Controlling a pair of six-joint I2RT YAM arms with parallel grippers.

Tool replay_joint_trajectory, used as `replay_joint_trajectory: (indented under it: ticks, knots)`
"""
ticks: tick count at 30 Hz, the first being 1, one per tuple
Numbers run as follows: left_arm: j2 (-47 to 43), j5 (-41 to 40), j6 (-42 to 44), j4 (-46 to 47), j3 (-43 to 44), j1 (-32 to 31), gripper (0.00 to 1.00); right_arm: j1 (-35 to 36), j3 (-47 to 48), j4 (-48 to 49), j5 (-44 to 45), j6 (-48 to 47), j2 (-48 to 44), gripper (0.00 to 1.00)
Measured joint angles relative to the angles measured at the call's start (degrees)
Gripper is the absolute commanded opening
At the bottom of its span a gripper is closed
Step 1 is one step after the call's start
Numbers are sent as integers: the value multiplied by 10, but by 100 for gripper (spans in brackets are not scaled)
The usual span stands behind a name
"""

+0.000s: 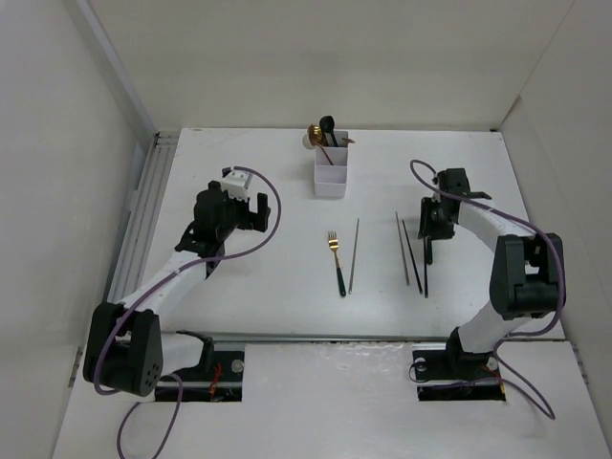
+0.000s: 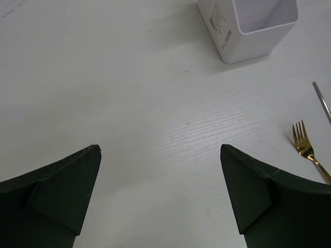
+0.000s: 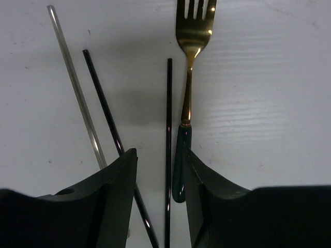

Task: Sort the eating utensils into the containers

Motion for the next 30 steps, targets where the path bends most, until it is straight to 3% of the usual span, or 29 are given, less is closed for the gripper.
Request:
replay_joint_trajectory:
  ticks: [12,30]
  knots:
    - [-37,-4,-5,2,-21,-11,100,-8,-9,-16,28,26,10,27]
    - [-32,-4,-9,2,-21,-11,100,-17,5,-38,85,24,35,28]
